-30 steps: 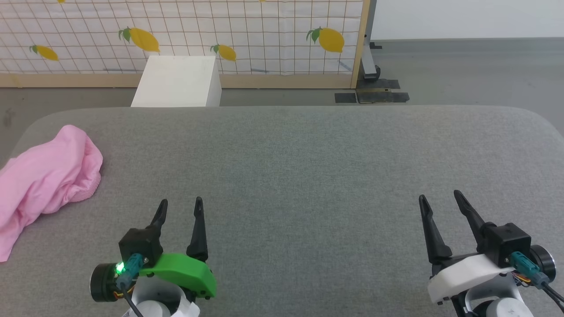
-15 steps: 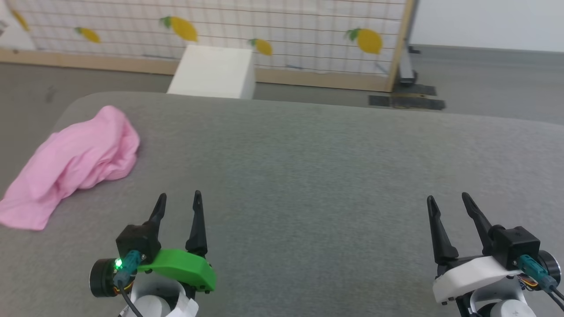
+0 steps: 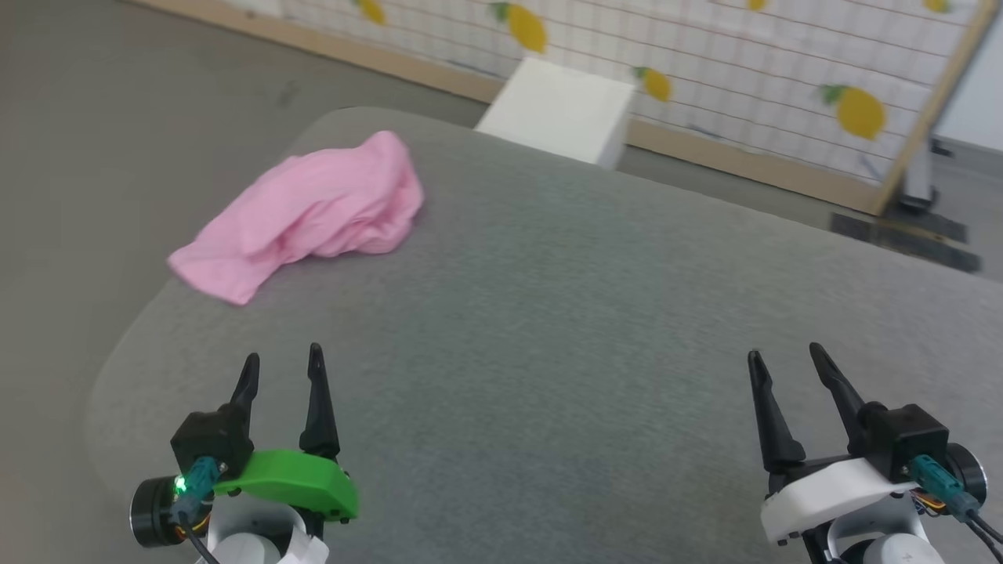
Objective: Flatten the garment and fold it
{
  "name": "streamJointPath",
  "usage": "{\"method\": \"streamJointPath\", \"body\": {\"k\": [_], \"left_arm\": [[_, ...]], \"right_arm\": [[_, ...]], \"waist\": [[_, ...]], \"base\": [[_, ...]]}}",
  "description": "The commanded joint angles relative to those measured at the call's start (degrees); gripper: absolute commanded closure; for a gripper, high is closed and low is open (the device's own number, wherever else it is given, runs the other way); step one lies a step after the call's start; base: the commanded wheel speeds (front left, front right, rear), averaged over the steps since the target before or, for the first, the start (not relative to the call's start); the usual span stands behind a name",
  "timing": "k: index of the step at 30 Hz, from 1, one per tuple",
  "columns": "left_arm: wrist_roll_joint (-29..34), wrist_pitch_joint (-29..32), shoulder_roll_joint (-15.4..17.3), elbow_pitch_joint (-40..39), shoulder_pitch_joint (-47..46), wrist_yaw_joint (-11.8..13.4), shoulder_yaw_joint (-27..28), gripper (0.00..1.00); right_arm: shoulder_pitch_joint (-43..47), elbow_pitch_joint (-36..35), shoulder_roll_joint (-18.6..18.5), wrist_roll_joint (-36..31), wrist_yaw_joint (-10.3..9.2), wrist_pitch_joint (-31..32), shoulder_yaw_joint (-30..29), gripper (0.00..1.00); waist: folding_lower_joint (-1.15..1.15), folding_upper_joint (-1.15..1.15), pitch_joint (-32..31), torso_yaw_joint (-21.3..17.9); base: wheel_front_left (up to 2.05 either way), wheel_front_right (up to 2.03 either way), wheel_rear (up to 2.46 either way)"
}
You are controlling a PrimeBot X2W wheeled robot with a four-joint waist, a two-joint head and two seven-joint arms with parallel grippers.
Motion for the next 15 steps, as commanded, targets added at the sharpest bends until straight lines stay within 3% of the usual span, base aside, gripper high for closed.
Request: {"method": "streamJointPath", "body": {"k": [1,10,15], "left_arm": [[-0.5,-0.5,0.5,-0.5,0.7,0.7,-0.1,0.00],[-2.7,-1.2,1.7,-1.4,2.0,2.2,-0.1,0.00],[-3.3,-1.5,1.8,-1.6,2.4,2.5,0.2,0.00]], "right_arm": [[-0.2,0.0,0.0,0.1,-0.07,-0.4,0.1,0.00],[-0.5,0.0,0.0,0.4,-0.07,-0.6,0.9,0.00],[-0.5,-0.2,0.0,0.4,-0.08,-0.6,1.0,0.00]], "waist": [[0.00,0.00,-0.4,8.6],[0.00,0.00,-0.6,15.2],[0.00,0.00,-0.4,15.8]], "base": [[0.00,0.00,0.00],[0.00,0.00,0.00],[0.00,0.00,0.00]]}}
